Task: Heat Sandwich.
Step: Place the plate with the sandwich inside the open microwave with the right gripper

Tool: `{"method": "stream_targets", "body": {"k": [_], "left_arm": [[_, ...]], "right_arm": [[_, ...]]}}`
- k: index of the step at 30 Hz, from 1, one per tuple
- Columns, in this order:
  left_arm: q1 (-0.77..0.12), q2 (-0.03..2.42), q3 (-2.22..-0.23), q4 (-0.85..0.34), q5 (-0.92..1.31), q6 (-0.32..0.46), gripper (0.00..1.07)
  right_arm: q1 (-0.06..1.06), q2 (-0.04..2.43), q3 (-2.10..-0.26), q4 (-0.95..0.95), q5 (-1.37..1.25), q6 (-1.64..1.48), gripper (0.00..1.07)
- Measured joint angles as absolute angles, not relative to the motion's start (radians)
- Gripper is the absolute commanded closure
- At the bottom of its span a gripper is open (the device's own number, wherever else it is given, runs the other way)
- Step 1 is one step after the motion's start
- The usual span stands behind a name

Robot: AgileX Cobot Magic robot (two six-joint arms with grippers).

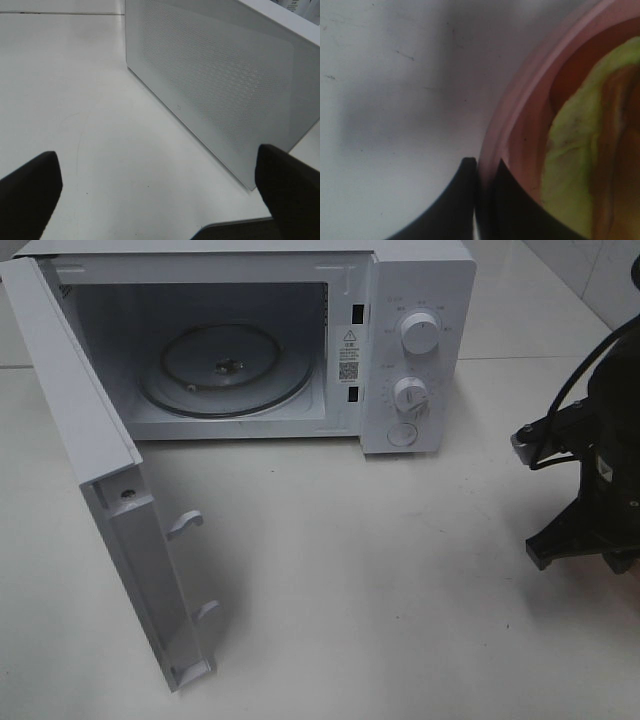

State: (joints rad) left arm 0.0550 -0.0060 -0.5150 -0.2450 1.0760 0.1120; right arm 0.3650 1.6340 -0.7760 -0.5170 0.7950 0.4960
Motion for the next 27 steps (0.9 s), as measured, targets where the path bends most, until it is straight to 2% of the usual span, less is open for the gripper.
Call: {"method": "stream_targets", "body": {"k": [9, 27], "left_arm": [[0.055, -0.006, -0.515, -0.245, 1.076, 0.112, 0.09], [0.055, -0.006, -0.515, -0.245, 1.076, 0.112, 0.09]], "right_arm": [[0.391, 1.557, -0.776, -0.516, 0.843, 0.491, 1.07], [0.568, 1.509, -0.776, -0.509, 0.921, 0.463, 1.07]]}}
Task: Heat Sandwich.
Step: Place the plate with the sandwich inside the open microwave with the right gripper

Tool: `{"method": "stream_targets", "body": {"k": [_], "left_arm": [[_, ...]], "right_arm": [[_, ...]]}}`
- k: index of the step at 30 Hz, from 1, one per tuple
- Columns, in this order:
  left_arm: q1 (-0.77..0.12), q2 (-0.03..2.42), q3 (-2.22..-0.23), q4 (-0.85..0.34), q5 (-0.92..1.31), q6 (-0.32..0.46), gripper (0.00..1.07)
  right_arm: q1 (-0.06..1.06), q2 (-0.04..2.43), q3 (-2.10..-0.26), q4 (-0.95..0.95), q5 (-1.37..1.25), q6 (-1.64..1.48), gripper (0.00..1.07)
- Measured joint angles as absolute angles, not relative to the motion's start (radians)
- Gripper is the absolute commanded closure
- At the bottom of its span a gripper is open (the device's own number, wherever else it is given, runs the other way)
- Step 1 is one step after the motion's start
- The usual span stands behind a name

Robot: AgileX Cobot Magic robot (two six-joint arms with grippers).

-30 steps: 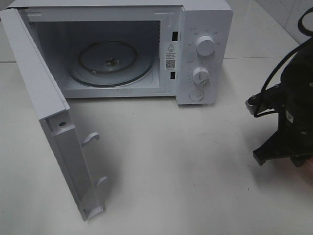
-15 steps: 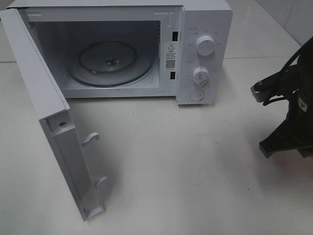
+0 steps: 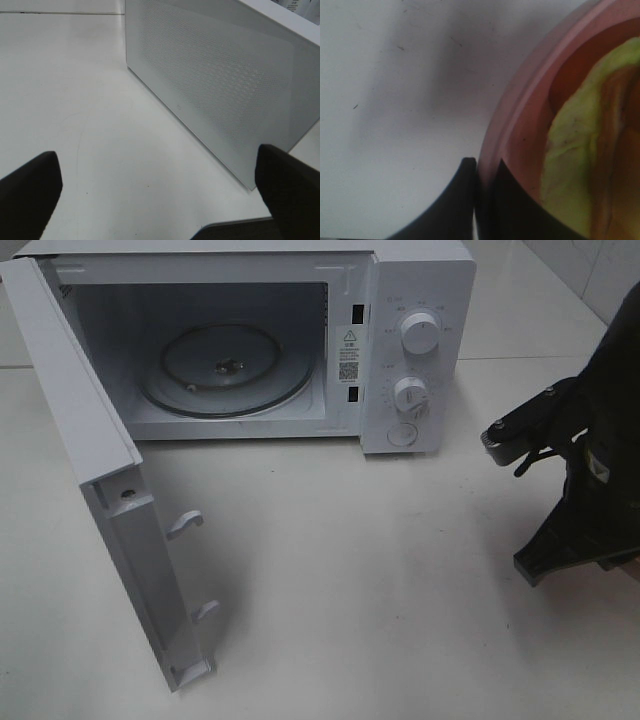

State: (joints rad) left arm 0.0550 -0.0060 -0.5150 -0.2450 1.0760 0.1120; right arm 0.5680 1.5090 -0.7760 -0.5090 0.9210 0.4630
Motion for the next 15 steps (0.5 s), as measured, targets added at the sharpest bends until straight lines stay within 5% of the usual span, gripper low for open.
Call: {"method": "stream_targets", "body": {"k": [15], "left_arm": [[0.055, -0.006, -0.515, -0.245, 1.076, 0.112, 0.09]], "right_arm": [[0.754, 1.509, -0.776, -0.509, 1.0, 0.444, 1.06]]}}
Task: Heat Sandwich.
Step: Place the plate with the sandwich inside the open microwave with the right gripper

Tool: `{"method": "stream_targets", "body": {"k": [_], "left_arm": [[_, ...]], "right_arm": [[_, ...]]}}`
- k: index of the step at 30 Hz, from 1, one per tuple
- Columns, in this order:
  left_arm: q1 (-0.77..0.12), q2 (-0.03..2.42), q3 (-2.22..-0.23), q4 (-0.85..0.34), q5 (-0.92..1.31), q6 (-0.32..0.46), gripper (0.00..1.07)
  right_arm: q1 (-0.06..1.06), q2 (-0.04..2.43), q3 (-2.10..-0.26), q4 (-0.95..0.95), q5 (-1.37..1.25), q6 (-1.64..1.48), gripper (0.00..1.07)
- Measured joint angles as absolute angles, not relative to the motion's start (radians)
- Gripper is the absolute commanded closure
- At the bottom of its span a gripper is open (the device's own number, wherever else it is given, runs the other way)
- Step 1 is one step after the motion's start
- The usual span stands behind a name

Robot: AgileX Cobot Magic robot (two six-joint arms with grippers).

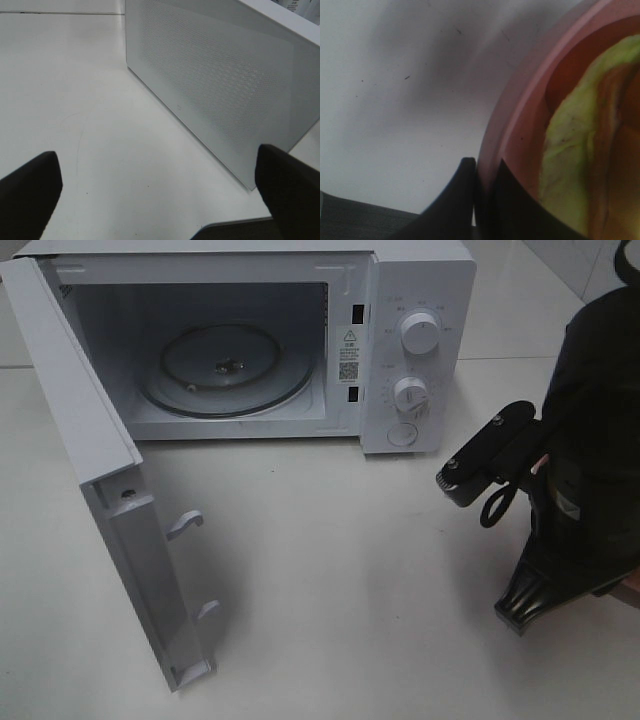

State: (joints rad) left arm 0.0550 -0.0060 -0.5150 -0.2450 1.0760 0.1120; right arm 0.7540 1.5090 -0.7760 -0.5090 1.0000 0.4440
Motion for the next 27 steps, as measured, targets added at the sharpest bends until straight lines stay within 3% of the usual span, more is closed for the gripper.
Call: {"method": "stream_targets", "body": {"k": [12, 27], "left_arm": [[0.055, -0.006, -0.515, -0.245, 1.077, 0.112, 0.09], [0.055, -0.006, -0.515, -0.245, 1.077, 0.112, 0.09]], "right_arm": [[0.899, 1.486, -0.776, -0.51, 1.057, 0.391, 1.06], [0.921, 1.316, -0.776, -0.509, 1.074, 0.093, 1.05]]}}
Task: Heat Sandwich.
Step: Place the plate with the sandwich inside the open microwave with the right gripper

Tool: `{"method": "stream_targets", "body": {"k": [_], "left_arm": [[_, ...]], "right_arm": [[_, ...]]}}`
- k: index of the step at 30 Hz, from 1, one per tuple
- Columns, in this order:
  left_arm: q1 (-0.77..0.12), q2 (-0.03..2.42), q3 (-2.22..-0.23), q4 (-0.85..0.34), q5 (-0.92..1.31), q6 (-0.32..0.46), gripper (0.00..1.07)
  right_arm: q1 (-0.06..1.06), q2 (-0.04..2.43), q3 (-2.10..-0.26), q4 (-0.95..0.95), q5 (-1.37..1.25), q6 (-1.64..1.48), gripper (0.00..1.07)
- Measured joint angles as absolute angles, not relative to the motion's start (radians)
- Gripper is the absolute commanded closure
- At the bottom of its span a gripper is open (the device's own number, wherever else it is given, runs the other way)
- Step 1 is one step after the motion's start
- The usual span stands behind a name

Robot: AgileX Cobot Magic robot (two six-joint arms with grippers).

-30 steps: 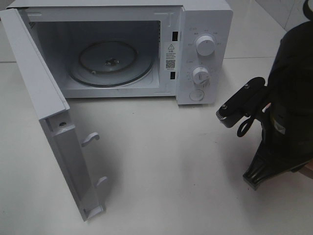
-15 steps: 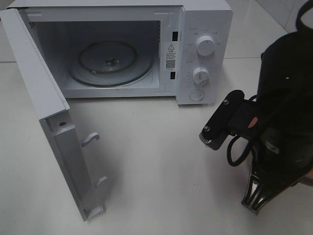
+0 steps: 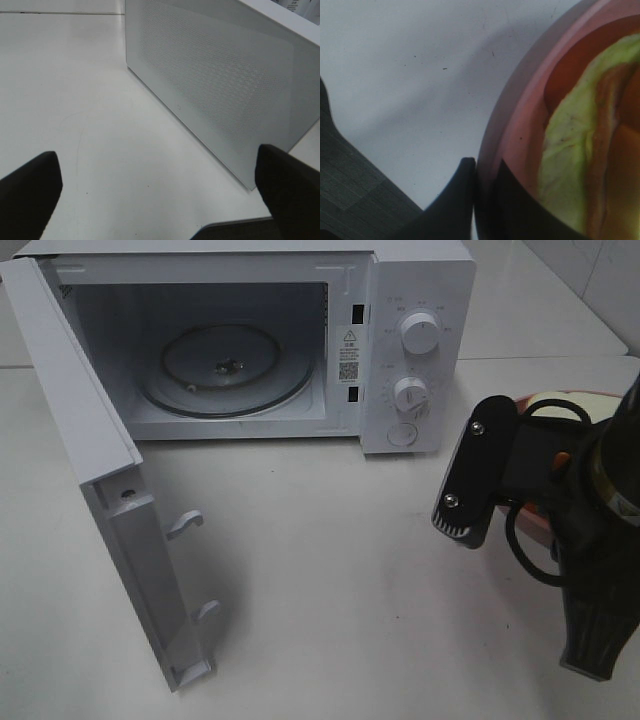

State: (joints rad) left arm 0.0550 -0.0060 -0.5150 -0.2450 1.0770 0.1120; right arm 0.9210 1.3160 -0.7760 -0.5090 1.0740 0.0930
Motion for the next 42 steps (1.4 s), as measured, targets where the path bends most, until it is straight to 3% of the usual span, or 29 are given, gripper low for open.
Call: {"method": "stream_targets", "body": {"k": [42], "left_arm": [[0.055, -0.006, -0.515, -0.245, 1.078, 0.112, 0.09]], "right_arm": [[0.922, 1.306, -0.775, -0.51, 0.796, -0.542, 1.02]]}}
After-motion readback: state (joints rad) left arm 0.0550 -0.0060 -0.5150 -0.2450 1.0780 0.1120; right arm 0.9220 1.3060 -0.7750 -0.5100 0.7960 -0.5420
